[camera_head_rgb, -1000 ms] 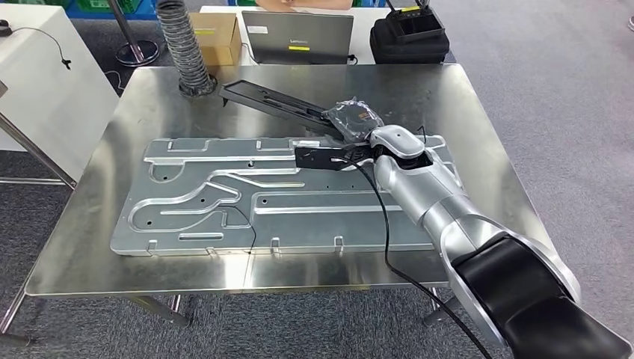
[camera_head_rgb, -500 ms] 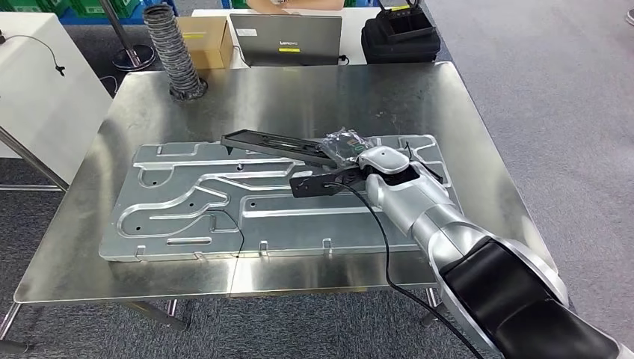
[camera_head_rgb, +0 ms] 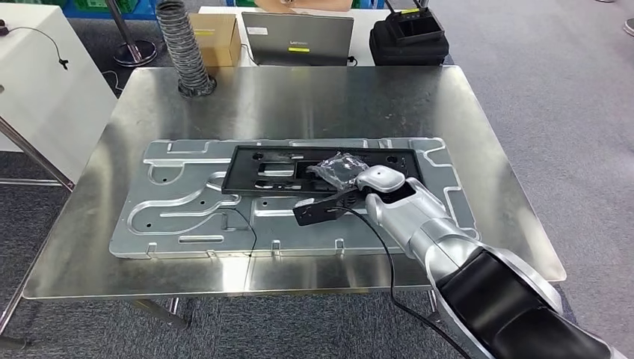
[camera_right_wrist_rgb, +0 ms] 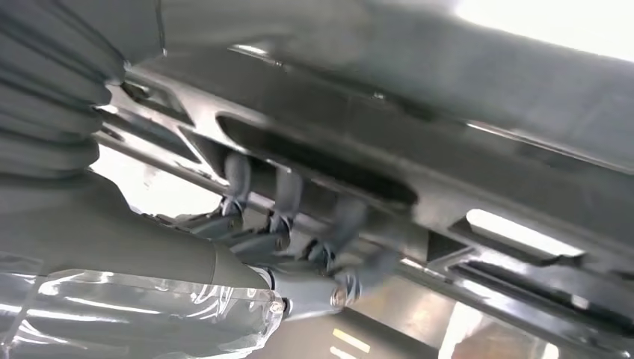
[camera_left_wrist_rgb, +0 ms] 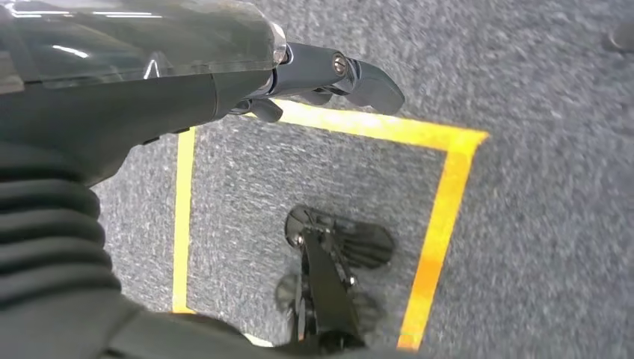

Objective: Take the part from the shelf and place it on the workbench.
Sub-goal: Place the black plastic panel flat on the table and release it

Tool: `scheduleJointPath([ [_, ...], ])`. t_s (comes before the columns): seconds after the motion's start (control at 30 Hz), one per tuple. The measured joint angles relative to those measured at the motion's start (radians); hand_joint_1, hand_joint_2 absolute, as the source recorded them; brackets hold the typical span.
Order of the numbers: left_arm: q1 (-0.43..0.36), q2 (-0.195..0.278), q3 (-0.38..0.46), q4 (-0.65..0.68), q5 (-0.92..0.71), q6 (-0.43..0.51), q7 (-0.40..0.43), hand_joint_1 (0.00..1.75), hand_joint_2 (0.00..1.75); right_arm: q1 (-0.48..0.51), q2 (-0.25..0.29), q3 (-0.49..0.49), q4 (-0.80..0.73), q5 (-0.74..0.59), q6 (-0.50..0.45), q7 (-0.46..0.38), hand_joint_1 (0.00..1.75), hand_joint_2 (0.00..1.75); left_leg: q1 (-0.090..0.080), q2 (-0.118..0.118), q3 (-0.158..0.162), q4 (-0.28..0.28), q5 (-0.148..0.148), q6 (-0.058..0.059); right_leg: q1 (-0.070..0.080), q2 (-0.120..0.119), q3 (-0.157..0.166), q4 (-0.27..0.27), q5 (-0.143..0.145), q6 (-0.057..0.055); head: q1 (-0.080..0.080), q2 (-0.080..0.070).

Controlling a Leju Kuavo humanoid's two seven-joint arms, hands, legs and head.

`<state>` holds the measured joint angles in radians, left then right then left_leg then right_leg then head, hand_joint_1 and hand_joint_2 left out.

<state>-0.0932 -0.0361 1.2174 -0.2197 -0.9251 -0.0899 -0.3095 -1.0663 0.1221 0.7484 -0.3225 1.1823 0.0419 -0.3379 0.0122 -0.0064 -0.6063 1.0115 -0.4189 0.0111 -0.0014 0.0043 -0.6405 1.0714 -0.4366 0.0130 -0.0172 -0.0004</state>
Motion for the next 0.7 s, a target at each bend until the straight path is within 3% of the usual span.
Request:
scheduleJointPath([
  [0.07,-0.002,-0.002,-0.001,0.000,-0.006,-0.003,-0.006,0.00,0.00,0.005,0.000,0.006,0.001,-0.006,-0.004,-0.008,0.00,0.00,-0.002,0.000,-0.001,0.001,-0.001,-0.009,0.006,-0.001,0.026,-0.058,0.012,-0.010,0.000,0.000],
  [0.13,-0.003,-0.002,-0.004,0.000,-0.013,-0.004,-0.008,0.00,0.00,0.013,-0.001,0.008,0.001,-0.018,-0.007,-0.016,0.00,0.00,-0.001,0.001,0.000,-0.001,-0.002,-0.020,0.007,0.000,0.028,-0.063,0.015,-0.018,0.000,0.000],
  [0.2,-0.004,-0.003,-0.009,0.000,-0.021,-0.004,-0.007,0.00,0.00,0.017,-0.002,0.008,0.000,-0.047,-0.014,-0.033,0.00,0.00,-0.001,0.002,-0.009,0.025,-0.023,-0.030,0.001,0.000,0.035,-0.074,0.020,-0.030,0.000,0.000],
  [0.3,-0.004,-0.004,-0.016,0.000,-0.026,-0.004,0.001,0.00,0.00,0.026,-0.001,-0.003,-0.003,-0.124,-0.028,-0.082,0.00,0.00,0.002,0.002,-0.087,0.200,-0.112,-0.042,-0.001,-0.002,0.039,-0.078,0.022,-0.038,0.000,0.000],
  [0.33,-0.003,-0.004,-0.017,0.000,-0.026,-0.004,0.004,0.00,0.00,0.034,-0.001,-0.014,-0.006,-0.160,-0.035,-0.105,0.00,0.00,0.002,0.002,-0.114,0.257,-0.132,-0.045,-0.001,-0.001,0.039,-0.078,0.022,-0.039,0.000,0.000],
  [0.37,-0.002,-0.004,-0.018,0.000,-0.026,-0.005,0.008,0.00,0.00,0.042,-0.001,-0.029,-0.011,-0.203,-0.043,-0.132,0.00,0.00,0.003,0.002,-0.127,0.282,-0.133,-0.047,0.000,-0.001,0.039,-0.076,0.021,-0.039,0.000,0.000],
  [0.4,-0.002,-0.004,-0.018,0.000,-0.026,-0.005,0.011,0.00,0.00,0.051,-0.001,-0.050,-0.021,-0.253,-0.055,-0.163,0.00,0.00,0.003,0.002,-0.118,0.265,-0.115,-0.048,0.000,-0.001,0.039,-0.075,0.020,-0.038,0.000,0.000],
  [0.47,-0.001,-0.004,-0.018,0.000,-0.026,-0.005,0.014,0.00,0.00,0.066,-0.003,-0.107,-0.054,-0.380,-0.087,-0.242,0.00,0.00,0.005,0.002,-0.055,0.136,-0.050,-0.046,-0.001,0.001,0.039,-0.069,0.016,-0.033,0.000,0.000],
  [0.53,-0.002,-0.004,-0.018,0.000,-0.026,-0.005,0.015,0.00,0.00,0.088,-0.014,-0.177,-0.119,-0.543,-0.117,-0.315,0.00,0.00,0.003,0.001,0.001,0.028,-0.016,-0.036,0.002,0.002,0.036,-0.061,0.012,-0.024,0.000,0.000],
  [0.63,0.002,-0.004,-0.018,0.000,-0.023,-0.003,0.016,0.00,0.00,0.168,-0.062,-0.272,-0.326,-0.841,-0.152,-0.352,0.00,0.00,0.000,-0.003,0.011,0.006,-0.013,-0.014,0.005,0.000,0.034,-0.060,0.011,-0.008,0.000,0.000],
  [0.7,0.005,-0.005,-0.017,0.000,-0.017,-0.002,0.015,0.00,0.00,0.232,-0.106,-0.328,-0.504,-0.992,-0.184,-0.358,0.00,0.00,0.001,-0.005,0.011,0.001,-0.008,-0.002,0.001,-0.002,0.026,-0.037,-0.010,0.005,0.000,0.000],
])
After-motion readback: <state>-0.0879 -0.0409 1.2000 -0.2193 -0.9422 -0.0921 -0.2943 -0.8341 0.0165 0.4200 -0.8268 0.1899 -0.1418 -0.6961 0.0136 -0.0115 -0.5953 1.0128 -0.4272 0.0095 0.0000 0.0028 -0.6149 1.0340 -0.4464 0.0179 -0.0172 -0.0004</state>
